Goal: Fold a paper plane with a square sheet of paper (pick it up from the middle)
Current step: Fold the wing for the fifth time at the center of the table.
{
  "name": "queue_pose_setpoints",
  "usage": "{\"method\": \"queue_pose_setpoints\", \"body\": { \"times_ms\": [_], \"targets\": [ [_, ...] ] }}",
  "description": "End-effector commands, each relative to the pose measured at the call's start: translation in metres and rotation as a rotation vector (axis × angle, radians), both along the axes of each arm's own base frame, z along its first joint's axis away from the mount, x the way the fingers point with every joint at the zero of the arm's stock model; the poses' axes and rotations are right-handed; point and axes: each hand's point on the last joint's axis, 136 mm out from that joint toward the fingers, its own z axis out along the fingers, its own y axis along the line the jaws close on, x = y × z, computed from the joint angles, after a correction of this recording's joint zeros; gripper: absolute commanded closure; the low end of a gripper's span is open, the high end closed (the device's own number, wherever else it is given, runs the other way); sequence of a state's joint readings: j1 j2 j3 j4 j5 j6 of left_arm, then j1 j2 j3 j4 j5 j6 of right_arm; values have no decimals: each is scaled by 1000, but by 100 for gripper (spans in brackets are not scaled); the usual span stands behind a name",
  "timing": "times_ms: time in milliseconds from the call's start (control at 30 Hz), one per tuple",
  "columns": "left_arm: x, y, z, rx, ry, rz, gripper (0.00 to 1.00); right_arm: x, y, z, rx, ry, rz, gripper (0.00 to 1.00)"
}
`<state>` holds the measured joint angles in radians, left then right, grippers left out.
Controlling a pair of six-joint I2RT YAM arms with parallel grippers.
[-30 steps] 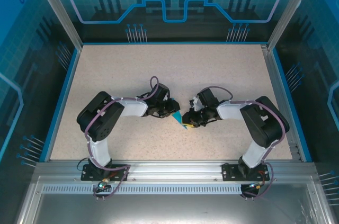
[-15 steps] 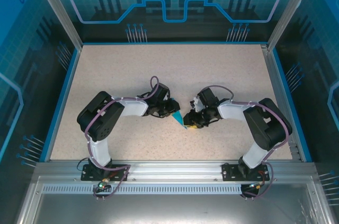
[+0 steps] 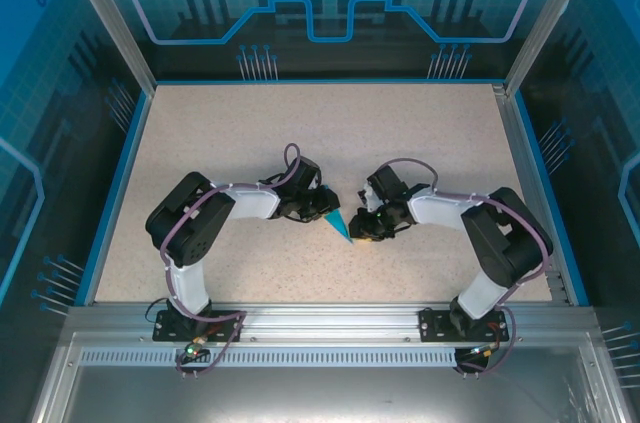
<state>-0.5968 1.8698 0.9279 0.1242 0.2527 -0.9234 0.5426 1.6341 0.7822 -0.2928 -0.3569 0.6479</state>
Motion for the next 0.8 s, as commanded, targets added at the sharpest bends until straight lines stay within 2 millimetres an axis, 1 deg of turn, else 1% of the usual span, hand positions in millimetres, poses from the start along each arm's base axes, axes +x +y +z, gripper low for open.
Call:
{"method": "queue_pose_setpoints", "body": {
  "times_ms": [0,33,100,200,233,300,467,567,633,767],
  "targets": [
    [-24,22,-41,127,120,-10,75,6,-11,17,-25,-59,-12,80],
    [-24,22,-41,127,121,-9,75,8,-6,25,4,-84,3,83],
    [-23,21,-41,126,123,-9,75,9,11,40,95,-114,41,89],
    [-22,21,-40,125,120,-9,75,4,42,53,232,-107,121,96],
    [-22,20,-40,125,120,-11,75,3,49,55,254,-103,134,97],
    [-22,21,-40,128,122,-11,75,2,59,52,271,-89,145,98],
    [-22,20,-39,127,122,-15,75,4,63,32,235,-53,149,98],
    [-22,20,-39,130,124,-17,75,4,59,18,185,-29,146,98],
    [-22,20,-39,132,125,-19,75,5,52,9,147,-21,133,98],
    [-22,22,-40,138,123,-19,75,3,44,0,144,4,120,99]
  ]
}}
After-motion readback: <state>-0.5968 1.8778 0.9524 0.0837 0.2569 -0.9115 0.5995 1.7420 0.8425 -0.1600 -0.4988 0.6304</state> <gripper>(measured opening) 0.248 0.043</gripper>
